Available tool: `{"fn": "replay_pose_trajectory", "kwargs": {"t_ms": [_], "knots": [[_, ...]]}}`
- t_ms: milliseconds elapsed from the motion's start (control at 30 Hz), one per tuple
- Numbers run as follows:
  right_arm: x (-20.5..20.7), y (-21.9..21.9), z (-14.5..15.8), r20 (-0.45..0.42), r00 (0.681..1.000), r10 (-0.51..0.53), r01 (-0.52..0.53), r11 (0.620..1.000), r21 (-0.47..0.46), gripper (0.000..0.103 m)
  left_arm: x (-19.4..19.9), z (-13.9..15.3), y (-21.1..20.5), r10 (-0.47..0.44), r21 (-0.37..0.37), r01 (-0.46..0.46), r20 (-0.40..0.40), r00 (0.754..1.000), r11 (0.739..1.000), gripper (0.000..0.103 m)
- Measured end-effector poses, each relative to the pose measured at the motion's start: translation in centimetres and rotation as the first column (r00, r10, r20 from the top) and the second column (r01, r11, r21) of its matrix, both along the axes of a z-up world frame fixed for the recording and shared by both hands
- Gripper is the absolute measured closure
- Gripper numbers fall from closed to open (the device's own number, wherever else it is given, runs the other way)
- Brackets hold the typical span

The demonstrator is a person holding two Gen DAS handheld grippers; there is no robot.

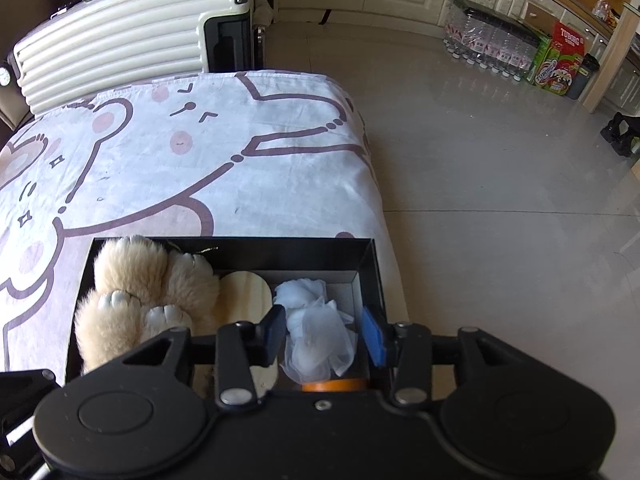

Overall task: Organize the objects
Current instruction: 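Lower the plastic bag and tape roll into the box and open both tools, then withdraw both open tools up from the black box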

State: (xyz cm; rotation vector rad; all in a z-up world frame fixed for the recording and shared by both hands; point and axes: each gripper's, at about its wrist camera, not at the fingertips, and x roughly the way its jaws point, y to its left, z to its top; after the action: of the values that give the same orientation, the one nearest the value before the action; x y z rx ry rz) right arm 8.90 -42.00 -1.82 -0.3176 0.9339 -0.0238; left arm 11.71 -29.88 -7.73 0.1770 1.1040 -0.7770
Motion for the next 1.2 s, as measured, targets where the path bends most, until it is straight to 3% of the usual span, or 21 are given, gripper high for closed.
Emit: {"fn": "replay_pose_trajectory", "kwargs": {"t_ms": [267, 700, 1200], "knots": [[-0.6, -0.2, 1.2, 0.020, 1.000, -0.011, 0.010, 1.000, 0.029, 0.060, -0.5, 1.2, 0.3, 0.026, -0.008, -0.026, 0.048, 0.998, 1.000, 0.027], [-3.6, -0.5, 4.3, 0.064, 0.998, -0.026, 0.021, 0.996, 0.087, 0.059, -1.1, 3.5, 1.9, 0.106, -0.035, -0.103, 0.087, 0.991, 0.994, 0.024], [-8.8, -0.4, 8.2, 0.136, 0.990, -0.025, 0.007, 0.992, 0.130, 0.057, -3.2, 7.1, 5.1, 0.239, -0.057, -0.233, 0.146, 0.960, 0.971, 0.020]]}}
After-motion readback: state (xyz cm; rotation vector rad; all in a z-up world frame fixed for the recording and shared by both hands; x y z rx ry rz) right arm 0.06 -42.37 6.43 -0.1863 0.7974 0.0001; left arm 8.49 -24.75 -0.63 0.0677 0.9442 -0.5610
